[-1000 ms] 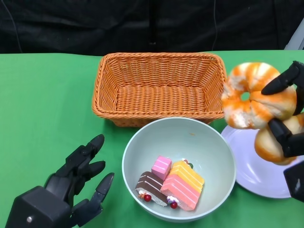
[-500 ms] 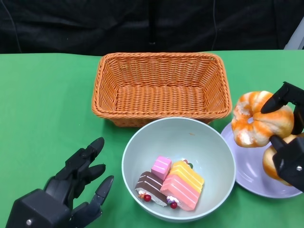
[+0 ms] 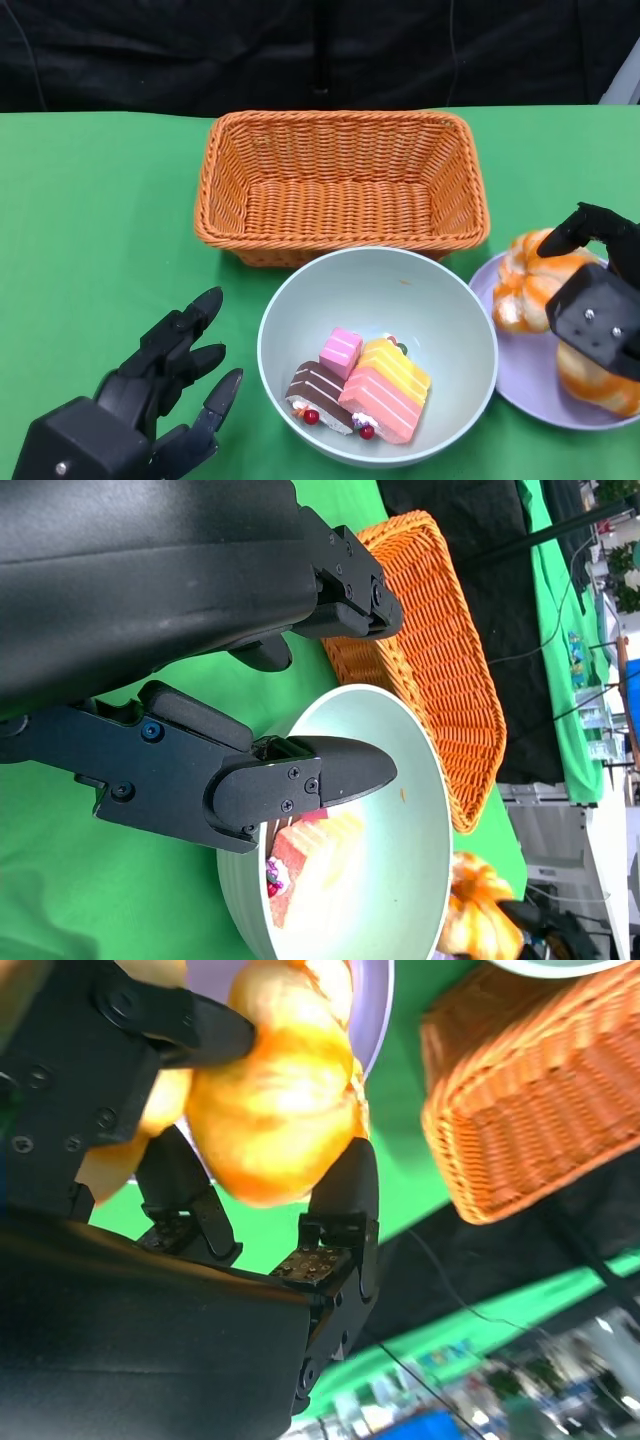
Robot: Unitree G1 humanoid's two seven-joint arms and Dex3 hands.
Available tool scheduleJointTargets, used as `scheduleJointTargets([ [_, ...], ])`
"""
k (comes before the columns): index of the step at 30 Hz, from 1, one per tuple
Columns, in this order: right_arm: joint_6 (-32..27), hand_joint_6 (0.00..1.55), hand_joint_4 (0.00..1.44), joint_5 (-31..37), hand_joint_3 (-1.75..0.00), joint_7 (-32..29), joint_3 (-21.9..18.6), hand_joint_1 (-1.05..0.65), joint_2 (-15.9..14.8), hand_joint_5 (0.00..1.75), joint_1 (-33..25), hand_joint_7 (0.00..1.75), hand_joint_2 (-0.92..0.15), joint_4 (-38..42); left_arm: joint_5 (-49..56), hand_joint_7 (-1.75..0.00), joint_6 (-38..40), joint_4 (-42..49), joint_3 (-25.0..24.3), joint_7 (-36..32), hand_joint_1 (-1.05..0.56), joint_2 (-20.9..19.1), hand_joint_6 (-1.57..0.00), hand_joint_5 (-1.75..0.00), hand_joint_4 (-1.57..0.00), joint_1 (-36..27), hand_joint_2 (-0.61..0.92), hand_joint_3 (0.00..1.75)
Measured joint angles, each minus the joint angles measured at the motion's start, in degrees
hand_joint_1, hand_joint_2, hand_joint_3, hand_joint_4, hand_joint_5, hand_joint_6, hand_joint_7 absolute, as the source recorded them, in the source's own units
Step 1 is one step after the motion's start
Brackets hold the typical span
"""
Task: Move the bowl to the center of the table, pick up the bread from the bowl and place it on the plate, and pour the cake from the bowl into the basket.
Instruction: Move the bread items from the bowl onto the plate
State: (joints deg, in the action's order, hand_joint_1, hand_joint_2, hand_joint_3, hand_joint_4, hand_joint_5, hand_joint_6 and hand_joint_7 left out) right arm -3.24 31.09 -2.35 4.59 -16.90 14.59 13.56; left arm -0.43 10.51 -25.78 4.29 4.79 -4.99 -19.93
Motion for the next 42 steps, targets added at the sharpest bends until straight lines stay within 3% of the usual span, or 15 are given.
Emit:
scheduleJointTargets([
  [1, -1.4, 0.67, 0.45, 0.24, -0.38, 1.58, 0.78, -0.21, -0.37, 1.31, 0.43, 0.22, -0.78, -0.04, 0.0, -0.01, 0.1, -0.03, 0.02, 0.0, -0.62, 0.01, -0.3, -0.58, -0.11, -0.03, 0.92, 0.56],
  [2, -2.63, 0.59, 0.4, 0.48, -0.24, 3.48, 1.6, -0.27, -0.99, 0.93, 0.74, 0.12, -0.85, -0.06, 0.01, -0.01, 0.26, -0.09, 0.03, 0.0, -0.61, 0.01, -0.3, -0.58, -0.11, -0.03, 0.92, 0.57],
  [4, -4.33, 0.43, 0.32, 1.48, -0.16, 6.63, 3.21, -0.4, -2.54, 0.46, 1.05, 0.03, -0.91, -0.11, 0.01, -0.01, 0.47, -0.27, 0.0, 0.0, -0.61, -0.01, -0.3, -0.58, -0.12, -0.04, 0.92, 0.57],
  [7, -5.21, 0.29, 0.21, 2.91, -0.18, 8.09, 4.69, -0.5, -4.38, 0.29, 1.06, 0.0, -0.92, -0.58, 0.01, -0.01, 0.5, -0.37, -0.02, 0.0, -0.61, -0.02, -0.3, -0.58, -0.12, -0.03, 0.92, 0.56],
  [16, -6.11, 0.2, 0.1, 7.01, -0.29, 8.3, 8.03, -0.66, -6.69, 0.27, 0.31, 0.0, -0.92, -3.99, -0.04, -0.01, 0.76, -0.4, -0.08, 0.05, -0.61, -0.03, -0.31, -0.58, -0.12, -0.02, 0.92, 0.56],
  [27, -5.88, 0.23, 0.09, 10.28, -0.36, 7.79, 8.2, -0.61, -8.32, 0.33, -2.47, 0.02, -0.92, -11.23, -0.03, -0.01, 0.88, -0.46, -0.19, 0.45, -0.61, -0.13, -0.3, -0.58, -0.11, 0.05, 0.92, 0.57],
  [35, -6.17, 0.26, 0.09, 9.89, -0.41, 8.09, 5.63, -0.59, -8.53, 0.4, -6.92, 0.03, -0.92, -20.07, -0.11, -0.01, 0.99, -0.53, -0.4, 0.57, -0.6, -0.12, -0.31, -0.58, -0.12, 0.06, 0.92, 0.54],
  [37, -6.07, 0.27, 0.02, 9.2, -0.41, 7.92, 4.46, -0.59, -8.44, 0.57, -8.29, 0.03, -0.92, -22.68, -0.17, -0.01, 1.12, -0.63, -0.46, 0.58, -0.59, -0.09, -0.31, -0.58, -0.12, 0.09, 0.92, 0.53],
  [42, -5.49, 0.28, 0.0, 7.27, -0.4, 6.41, 2.35, -0.54, -6.67, 0.67, -12.55, 0.03, -0.92, -29.16, 1.28, -0.02, -0.6, -0.73, -0.37, 0.6, -0.58, -0.77, -0.33, -0.62, -0.13, 0.13, 0.92, 0.48],
])
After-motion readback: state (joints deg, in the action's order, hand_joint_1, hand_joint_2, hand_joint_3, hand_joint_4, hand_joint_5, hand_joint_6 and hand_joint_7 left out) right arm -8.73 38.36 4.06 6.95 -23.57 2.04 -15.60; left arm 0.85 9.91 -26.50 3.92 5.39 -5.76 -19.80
